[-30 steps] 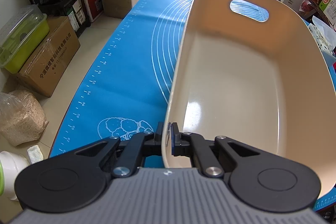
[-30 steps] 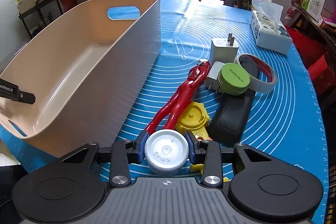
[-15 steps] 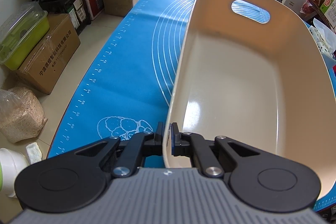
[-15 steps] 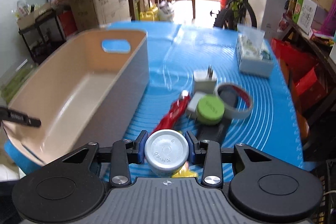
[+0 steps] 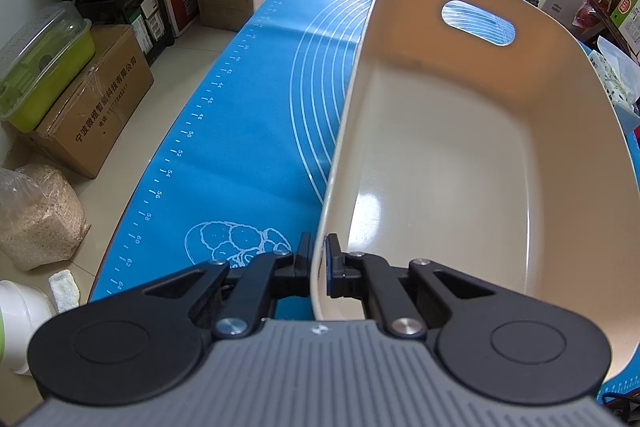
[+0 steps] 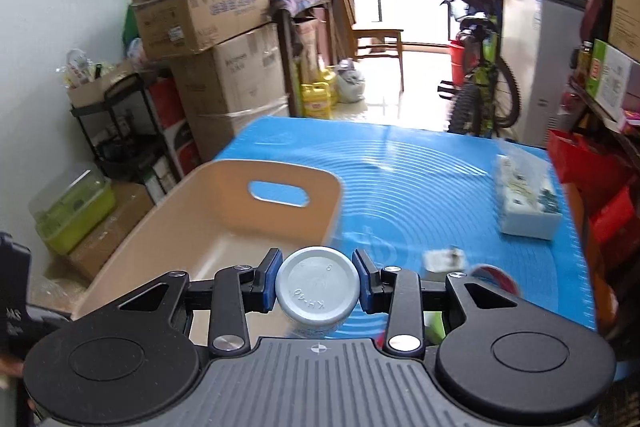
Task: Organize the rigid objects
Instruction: 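Carry the white bottle into the basket and open the right tool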
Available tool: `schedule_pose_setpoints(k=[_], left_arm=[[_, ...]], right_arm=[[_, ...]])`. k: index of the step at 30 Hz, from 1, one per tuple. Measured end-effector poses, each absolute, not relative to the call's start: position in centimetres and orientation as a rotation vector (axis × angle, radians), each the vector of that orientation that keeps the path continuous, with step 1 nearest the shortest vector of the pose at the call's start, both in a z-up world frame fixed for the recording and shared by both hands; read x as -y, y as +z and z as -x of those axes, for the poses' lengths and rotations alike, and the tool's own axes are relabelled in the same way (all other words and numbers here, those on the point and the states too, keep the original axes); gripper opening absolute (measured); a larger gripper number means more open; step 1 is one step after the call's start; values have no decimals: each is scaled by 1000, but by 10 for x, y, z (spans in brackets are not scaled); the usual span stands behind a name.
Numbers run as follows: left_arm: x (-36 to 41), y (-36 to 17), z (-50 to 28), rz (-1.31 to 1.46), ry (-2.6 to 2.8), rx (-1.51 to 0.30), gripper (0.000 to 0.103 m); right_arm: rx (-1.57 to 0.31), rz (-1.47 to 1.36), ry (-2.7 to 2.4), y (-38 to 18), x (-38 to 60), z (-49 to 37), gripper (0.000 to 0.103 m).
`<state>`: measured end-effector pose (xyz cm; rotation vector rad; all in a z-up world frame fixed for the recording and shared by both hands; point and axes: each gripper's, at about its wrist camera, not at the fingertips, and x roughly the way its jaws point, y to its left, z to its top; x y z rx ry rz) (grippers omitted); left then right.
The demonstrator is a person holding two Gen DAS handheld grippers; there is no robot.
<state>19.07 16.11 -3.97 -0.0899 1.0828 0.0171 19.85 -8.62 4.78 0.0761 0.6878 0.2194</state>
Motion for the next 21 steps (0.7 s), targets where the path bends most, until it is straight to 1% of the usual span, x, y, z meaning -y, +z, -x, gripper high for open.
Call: schedule_pose_setpoints(k=[9,21], left_arm=[[-163,-39,-190,92,15,-1074,7],[-160,-39,-190,78,18,-1069,8]], right_arm=[[-771,-23,311,23,19,-227,45],[-992,69,348,-38,-29,-239,44]])
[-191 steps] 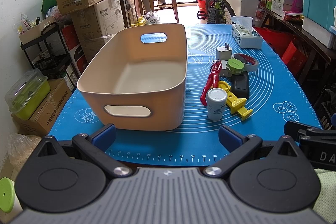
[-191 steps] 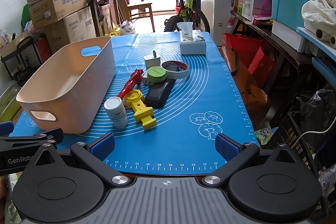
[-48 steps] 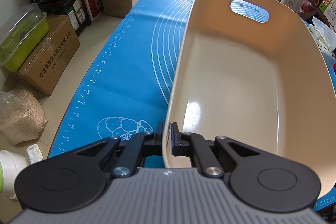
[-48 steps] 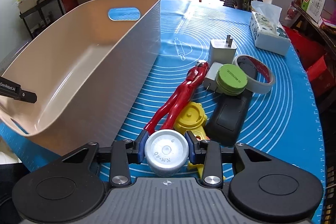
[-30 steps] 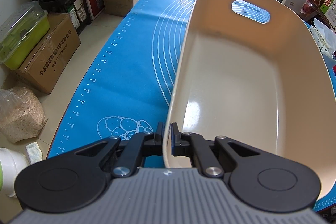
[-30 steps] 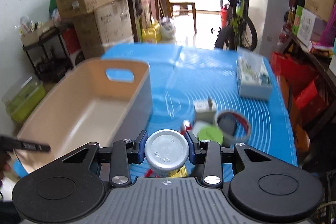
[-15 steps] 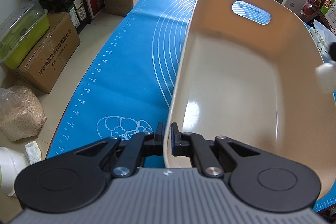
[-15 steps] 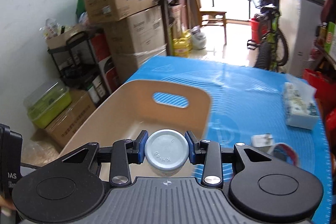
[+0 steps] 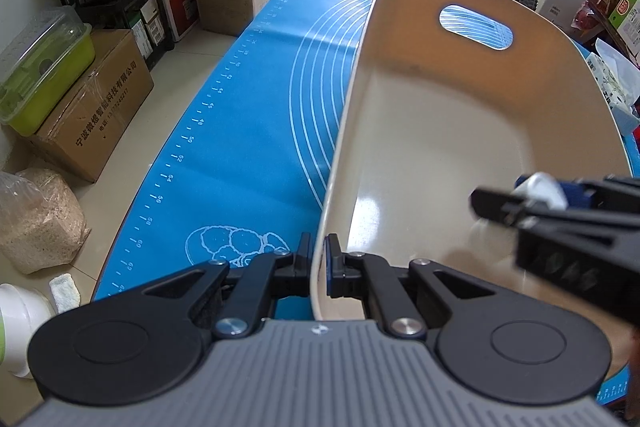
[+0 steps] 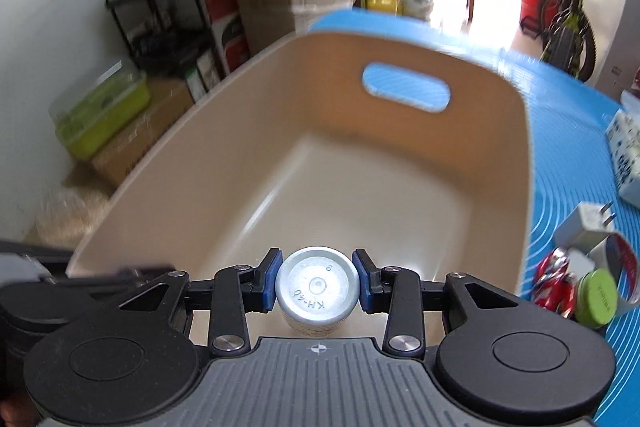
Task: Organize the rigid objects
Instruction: 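Carry the white bottle into the basket and open the right tool, then move the right tool to the red action figure and grasp it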
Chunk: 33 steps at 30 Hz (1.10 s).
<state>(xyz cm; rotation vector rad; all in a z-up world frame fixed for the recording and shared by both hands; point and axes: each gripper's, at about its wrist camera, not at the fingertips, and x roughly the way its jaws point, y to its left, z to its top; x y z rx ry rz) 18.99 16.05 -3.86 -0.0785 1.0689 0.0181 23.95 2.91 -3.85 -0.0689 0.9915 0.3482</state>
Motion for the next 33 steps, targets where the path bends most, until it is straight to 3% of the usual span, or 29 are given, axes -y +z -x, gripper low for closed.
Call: schedule_pose_setpoints(k=[8,13,16,18,20,33], left_arm=[[-159,-39,-191,69,23,-1067,8],[-158,-39,-190,70,23,-1067,8],[-159,-39,-190,71,23,-1067,8],[-159,-39,-190,70,24,-1067,8],[-159,-40,-190,69,25,-1067,8],[-158,-38,-190,62,30,-1066,9]], right_arm=[[-1069,108,333,-48,-36,-241,45],[-1033,108,324,-41,-35,-238,56],[-982,83,311,-27,-30,-232,74],[-946,59,312,-16,-23,-229,77],[-911,49,295,-5,-15,-226,88],[-836,-64,182,34,72,-209,98]])
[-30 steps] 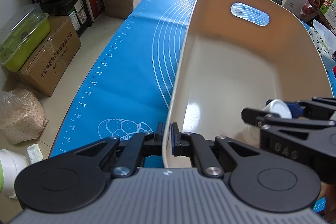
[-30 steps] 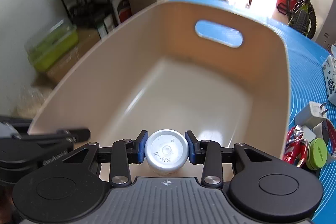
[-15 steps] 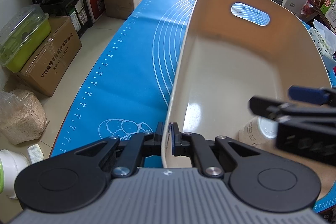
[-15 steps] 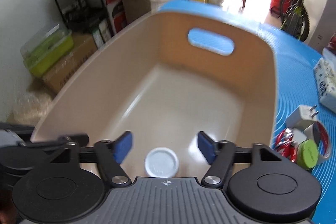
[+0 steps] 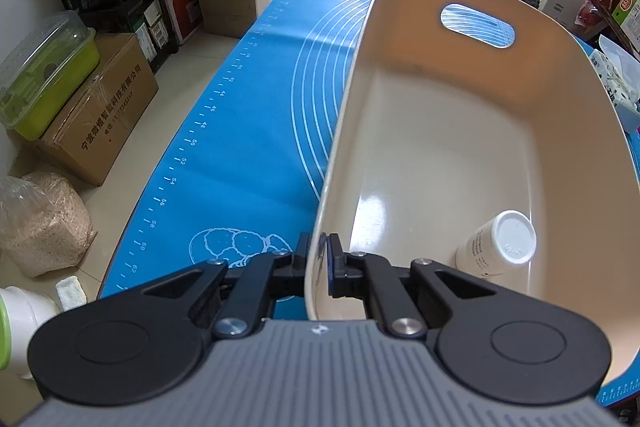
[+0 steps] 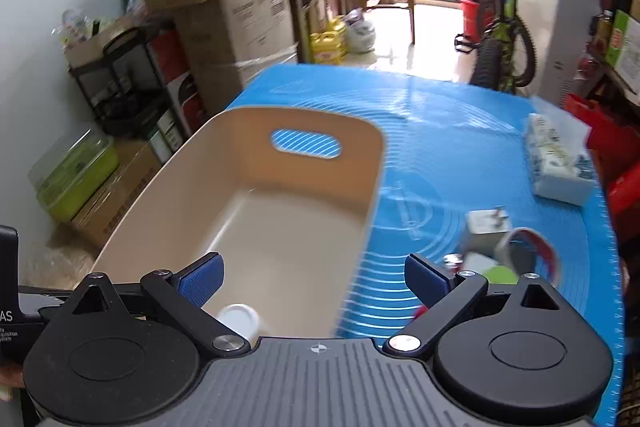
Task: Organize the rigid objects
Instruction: 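Move the right tool to the red action figure and grasp it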
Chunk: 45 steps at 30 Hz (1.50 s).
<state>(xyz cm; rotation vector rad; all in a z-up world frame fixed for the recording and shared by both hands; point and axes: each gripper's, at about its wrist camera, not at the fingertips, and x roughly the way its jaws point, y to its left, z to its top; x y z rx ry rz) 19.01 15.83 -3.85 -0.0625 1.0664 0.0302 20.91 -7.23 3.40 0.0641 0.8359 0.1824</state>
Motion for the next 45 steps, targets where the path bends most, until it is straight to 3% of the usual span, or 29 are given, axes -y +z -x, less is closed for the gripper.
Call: schedule_pose_setpoints(k=[6,18,29,41,43,45], left_arm=[[-159,-38,-190,64,31,-1066,9],[-157,-38,-190,72,31,-1060,9],[-157,-37,-191,78,32,-1059,9],[-158,-38,-190,80,30,-1056,9],[-157,-38,-190,80,31,-1056,9],[-158,-38,-191,80,31,-1056,9]], right_arm=[[-847,-68,68,30,115,-207,101],[-950,1,39,-38,136,-225,100],[-1030,-39,36,-79,128,-242,71],[-1060,-109,23,-94,123,-264,47],[-1053,-111,25,-95,122,-264,39],[-1032,-121,25,-93,122,-261,38]])
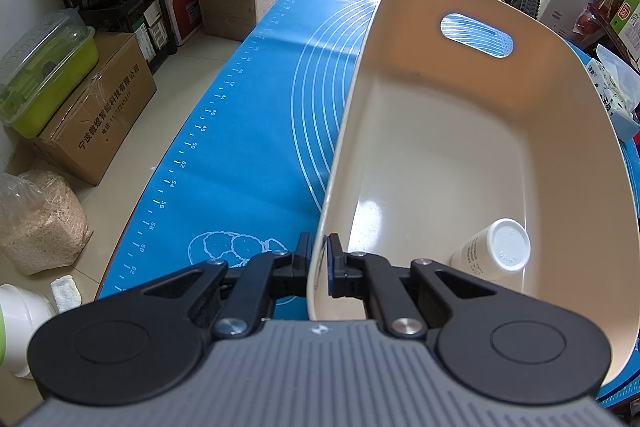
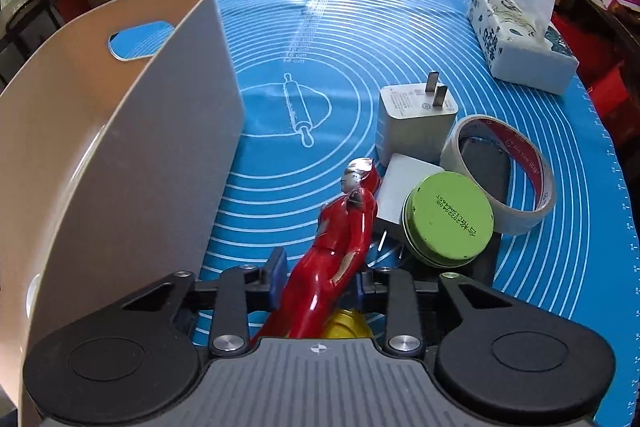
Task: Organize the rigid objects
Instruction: 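Move the right tool to the red action figure and grasp it, then carry the red figure over the basket and release it inside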
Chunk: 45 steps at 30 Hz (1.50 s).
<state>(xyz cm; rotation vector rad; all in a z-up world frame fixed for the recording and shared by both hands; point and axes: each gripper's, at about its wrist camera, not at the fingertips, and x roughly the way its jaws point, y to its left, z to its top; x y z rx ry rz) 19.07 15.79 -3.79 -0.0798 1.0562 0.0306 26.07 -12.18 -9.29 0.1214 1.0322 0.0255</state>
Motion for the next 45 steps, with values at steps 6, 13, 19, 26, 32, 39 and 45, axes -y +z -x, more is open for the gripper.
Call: schedule_pose_setpoints(k=[6,13,19,26,32,39,45], left_arm=[[-157,-38,-192,80,33,-1057,9],[-158,-37,-192,85,32,-1057,9],[-158,-37,-192,84,32,-1057,9],[-159,-37,-192,85,31,-1057,9],[-159,-37,-191,82,30,-1056,9],[-160,-37,-192,83,29,-1055,9],[-160,-36,-191,85,27,-1053,9]], right_arm=[[-968,-128,40,-78,123,-247,34],[-885,-159,30,-50,137,-229,34],[-798,-179,39,-11,143,-218,34],[-697,-210,106,34,115,-209,34],[-692,-218,223,49,69,-214,34],[-780,-204,293,26,15,-228,34],[-895,-166,290,-5,-11,-239,34]])
